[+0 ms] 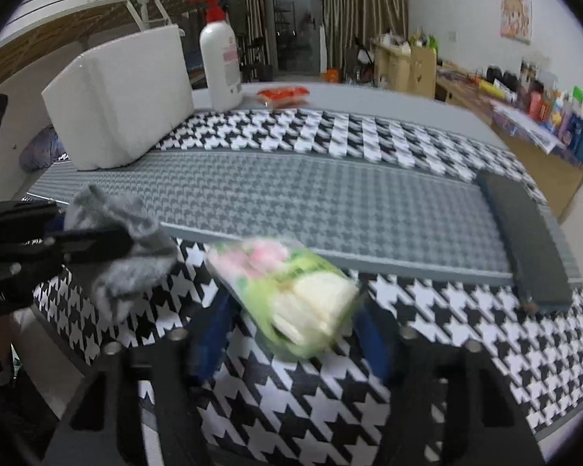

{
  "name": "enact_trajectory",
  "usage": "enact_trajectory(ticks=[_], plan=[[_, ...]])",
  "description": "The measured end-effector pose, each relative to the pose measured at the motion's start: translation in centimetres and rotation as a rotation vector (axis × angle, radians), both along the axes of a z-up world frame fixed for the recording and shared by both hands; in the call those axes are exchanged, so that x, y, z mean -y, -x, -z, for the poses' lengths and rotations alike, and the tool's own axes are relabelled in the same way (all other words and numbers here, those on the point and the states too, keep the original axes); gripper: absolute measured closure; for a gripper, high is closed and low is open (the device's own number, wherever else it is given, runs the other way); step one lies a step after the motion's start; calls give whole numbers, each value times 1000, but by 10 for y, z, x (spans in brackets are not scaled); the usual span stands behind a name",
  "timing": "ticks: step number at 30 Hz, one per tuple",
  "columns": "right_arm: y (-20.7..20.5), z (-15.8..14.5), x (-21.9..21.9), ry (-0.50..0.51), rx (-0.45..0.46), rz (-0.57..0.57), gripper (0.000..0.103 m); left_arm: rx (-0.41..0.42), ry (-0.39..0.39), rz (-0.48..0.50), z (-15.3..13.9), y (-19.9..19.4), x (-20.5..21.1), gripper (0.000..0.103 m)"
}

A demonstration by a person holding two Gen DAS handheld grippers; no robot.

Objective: Organize soft objects
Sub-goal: 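Carry the grey sock and wrapped snack up over the white foam box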

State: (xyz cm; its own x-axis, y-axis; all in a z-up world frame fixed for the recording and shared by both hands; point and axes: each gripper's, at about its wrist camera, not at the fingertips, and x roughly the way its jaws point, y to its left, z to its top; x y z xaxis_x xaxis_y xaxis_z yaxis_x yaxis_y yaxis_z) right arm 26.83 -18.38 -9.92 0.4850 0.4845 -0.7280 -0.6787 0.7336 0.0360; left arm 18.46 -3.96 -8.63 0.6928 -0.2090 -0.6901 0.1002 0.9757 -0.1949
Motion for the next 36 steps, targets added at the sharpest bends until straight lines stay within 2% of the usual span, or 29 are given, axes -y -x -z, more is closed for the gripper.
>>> enact_trajectory(ticks=[4, 8, 22, 31, 36], plan=[[5, -6, 1, -17, -2, -7, 56, 4, 13, -5, -1, -1, -4, 82], [8, -8, 0, -42, -1, -1, 59, 6, 6, -10, -1, 0, -5, 82], [23, -25, 6, -95, 31, 98, 59, 82, 3, -17, -17, 10, -10, 82], [28, -36, 4, -143, 53, 150, 59, 92, -15, -40, -22, 4, -18, 82], [32, -39, 3, -159, 62, 182, 59, 111, -23, -18, -28, 9, -19, 82]])
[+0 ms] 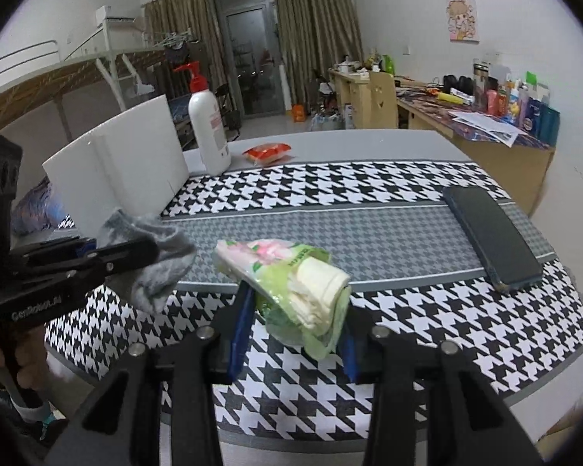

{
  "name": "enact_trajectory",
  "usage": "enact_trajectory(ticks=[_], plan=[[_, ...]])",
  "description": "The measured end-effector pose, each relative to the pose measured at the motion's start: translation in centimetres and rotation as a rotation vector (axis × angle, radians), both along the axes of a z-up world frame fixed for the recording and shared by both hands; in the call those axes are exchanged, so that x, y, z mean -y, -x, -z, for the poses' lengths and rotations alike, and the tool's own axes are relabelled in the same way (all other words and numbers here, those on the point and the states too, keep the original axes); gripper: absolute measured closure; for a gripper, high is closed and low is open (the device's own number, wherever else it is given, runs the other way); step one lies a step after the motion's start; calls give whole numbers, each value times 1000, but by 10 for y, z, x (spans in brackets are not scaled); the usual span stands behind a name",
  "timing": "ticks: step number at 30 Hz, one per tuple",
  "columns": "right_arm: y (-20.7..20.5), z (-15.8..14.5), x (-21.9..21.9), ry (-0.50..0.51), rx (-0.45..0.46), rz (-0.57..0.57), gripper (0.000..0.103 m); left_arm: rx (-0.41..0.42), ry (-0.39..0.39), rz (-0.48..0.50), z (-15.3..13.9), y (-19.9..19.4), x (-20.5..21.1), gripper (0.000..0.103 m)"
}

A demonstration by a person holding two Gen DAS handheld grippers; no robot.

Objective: Organize soft objects
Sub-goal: 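Carry the grey sock and wrapped snack up over the white foam box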

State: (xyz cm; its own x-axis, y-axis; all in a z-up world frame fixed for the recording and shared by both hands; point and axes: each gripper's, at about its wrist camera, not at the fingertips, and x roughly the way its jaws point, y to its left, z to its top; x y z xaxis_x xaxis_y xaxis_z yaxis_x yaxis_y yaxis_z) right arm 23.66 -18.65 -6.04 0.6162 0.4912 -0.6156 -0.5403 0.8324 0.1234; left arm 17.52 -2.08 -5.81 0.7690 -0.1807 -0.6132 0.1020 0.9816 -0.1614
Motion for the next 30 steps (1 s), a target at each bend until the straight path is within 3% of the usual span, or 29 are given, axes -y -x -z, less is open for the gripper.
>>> enact_trajectory(ticks=[7, 30], plan=[[6, -14, -6, 1, 34, 50, 59, 31, -12, -21, -6, 1, -10, 82], [14, -34, -45, -18, 77, 30, 59, 78, -16, -64, -28, 12, -54, 82]])
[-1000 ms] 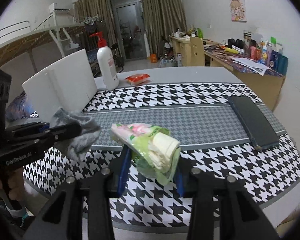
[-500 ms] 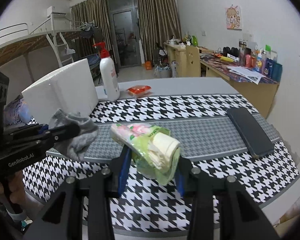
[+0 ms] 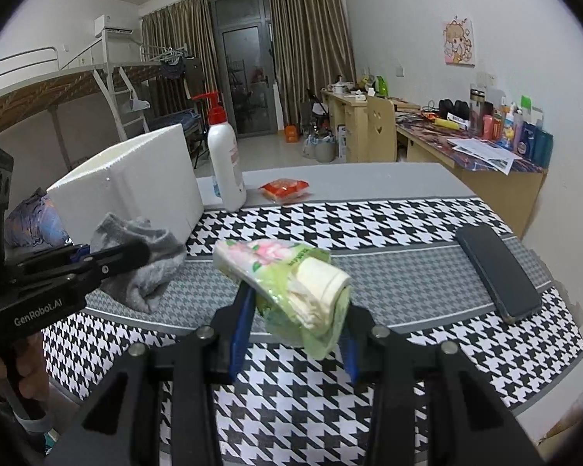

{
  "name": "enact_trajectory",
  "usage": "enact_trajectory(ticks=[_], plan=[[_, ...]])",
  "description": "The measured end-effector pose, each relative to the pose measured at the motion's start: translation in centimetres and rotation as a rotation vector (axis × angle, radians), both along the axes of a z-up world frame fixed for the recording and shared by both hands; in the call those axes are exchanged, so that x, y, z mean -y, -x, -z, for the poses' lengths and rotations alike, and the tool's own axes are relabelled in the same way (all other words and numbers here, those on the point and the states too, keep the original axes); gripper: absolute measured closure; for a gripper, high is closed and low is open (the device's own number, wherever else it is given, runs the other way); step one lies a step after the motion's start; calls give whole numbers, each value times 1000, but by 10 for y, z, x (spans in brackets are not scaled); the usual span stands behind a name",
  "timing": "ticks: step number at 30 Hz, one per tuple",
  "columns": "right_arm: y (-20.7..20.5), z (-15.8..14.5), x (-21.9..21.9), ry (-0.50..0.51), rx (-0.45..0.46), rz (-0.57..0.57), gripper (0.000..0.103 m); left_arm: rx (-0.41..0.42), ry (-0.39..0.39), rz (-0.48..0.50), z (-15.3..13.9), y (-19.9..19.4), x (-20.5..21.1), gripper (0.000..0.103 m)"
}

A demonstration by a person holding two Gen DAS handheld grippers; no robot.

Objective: Organize soft objects
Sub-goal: 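Carry the grey sock and wrapped snack up over the white foam box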

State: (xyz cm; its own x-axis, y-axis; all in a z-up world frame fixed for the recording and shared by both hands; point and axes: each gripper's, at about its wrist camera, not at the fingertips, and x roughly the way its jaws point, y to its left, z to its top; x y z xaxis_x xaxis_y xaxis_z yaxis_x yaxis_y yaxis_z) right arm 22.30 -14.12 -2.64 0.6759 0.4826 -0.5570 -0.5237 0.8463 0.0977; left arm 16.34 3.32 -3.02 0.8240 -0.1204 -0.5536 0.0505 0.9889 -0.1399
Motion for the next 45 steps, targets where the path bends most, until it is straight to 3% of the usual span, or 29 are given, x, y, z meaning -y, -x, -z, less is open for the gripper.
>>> enact_trajectory(ticks=[22, 45], plan=[[11, -32, -28, -37, 74, -14, 59, 91, -12, -34, -34, 26, -29, 82], [15, -75, -69, -62, 172, -103, 59, 178, -43, -117, -71, 34, -64, 82]])
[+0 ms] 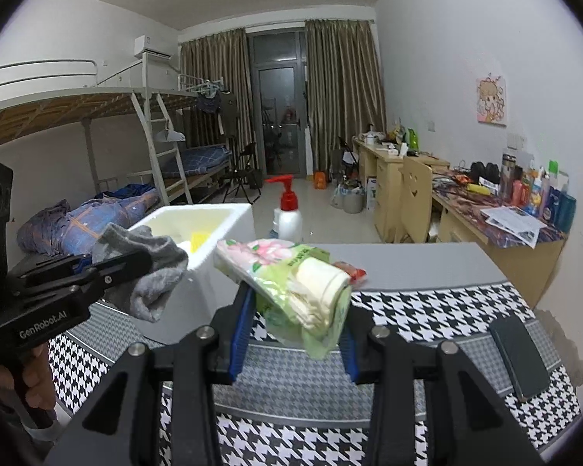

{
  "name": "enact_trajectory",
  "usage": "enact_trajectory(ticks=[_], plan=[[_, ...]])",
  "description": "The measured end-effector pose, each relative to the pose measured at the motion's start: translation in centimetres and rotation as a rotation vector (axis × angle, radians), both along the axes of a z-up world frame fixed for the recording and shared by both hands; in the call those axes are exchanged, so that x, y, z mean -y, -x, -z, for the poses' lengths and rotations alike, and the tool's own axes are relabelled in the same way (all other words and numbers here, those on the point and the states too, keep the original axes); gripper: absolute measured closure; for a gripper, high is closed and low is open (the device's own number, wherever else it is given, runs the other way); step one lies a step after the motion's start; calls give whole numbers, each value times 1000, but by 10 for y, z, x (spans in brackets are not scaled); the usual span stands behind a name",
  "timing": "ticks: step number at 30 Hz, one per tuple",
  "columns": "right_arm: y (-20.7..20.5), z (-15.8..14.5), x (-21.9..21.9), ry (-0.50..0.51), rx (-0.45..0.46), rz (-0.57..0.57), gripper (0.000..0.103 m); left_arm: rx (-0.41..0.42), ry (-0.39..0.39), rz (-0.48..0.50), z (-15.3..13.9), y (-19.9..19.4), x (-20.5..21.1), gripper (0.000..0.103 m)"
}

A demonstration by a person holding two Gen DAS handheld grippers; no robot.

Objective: Organize soft objects
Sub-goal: 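Carry the grey sock and wrapped snack up over the white foam box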

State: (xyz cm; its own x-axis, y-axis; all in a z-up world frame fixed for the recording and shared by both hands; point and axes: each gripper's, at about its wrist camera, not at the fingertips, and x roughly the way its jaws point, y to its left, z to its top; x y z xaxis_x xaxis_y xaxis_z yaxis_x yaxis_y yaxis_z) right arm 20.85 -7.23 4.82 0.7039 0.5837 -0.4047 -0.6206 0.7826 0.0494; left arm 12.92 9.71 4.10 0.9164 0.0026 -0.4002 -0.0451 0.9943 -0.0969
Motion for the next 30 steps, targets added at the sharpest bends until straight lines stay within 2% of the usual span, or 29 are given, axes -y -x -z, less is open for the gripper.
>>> enact_trajectory(ticks=[13, 30], plan=[[-3, -11, -27, -5, 2, -58, 59, 24, -16, -71, -13, 4, -31, 82], [-15, -25, -57, -14, 2, -101, 59, 36, -20, -113, -27, -7, -54, 82]])
